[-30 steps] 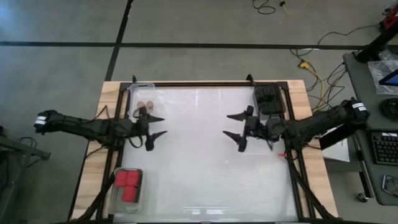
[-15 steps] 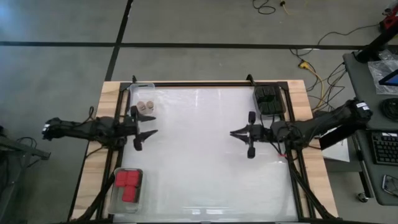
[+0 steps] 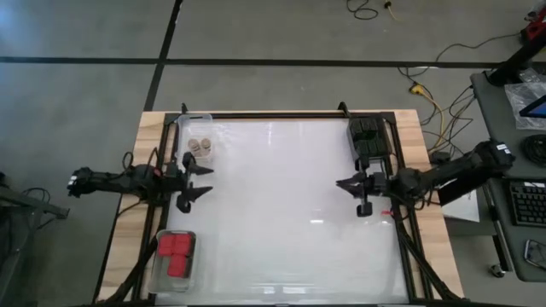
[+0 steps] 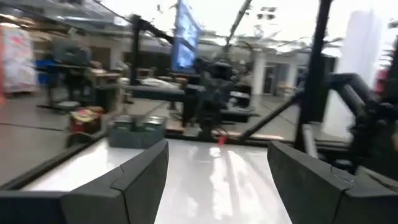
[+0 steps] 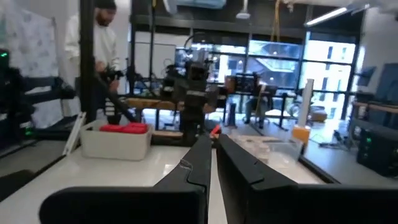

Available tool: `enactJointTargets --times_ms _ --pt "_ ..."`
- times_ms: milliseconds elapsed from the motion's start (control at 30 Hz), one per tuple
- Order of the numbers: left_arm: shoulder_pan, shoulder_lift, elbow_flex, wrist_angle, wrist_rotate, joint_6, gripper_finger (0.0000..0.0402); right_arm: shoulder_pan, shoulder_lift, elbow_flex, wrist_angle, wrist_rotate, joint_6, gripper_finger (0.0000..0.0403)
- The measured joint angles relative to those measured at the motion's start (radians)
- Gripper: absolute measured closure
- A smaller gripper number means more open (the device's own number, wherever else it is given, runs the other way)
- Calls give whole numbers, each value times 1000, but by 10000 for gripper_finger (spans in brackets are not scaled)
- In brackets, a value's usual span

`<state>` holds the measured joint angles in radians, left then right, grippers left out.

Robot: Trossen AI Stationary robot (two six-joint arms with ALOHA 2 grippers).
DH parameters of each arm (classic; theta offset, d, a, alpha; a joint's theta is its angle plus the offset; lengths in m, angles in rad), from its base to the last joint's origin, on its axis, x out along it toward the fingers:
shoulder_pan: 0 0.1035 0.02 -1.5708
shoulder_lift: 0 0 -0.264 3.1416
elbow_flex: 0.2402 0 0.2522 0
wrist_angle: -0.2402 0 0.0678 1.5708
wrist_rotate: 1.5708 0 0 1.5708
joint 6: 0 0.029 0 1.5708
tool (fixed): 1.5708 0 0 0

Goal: Sort spices by type
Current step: Return to Home Position

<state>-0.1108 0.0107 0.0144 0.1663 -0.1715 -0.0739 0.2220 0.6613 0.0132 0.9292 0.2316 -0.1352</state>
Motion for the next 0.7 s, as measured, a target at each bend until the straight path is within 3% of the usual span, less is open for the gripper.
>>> enactJointTargets --times_ms 100,233,433,600,700 --pt "1 3 -1 9 38 -17 143 0 -66 -1 -84 -7 11 385" --pt "4 -2 -4 10 37 -17 143 0 -110 -1 -143 -99 19 385" --pt "3 9 -4 -16 156 -29 143 0 -119 -1 -254 -117 77 385" --pt "3 28 -4 -64 155 -25 143 0 -157 -2 -343 -208 89 385" --pt "3 45 -2 -73 155 -25 143 0 -181 -2 -388 -210 67 385"
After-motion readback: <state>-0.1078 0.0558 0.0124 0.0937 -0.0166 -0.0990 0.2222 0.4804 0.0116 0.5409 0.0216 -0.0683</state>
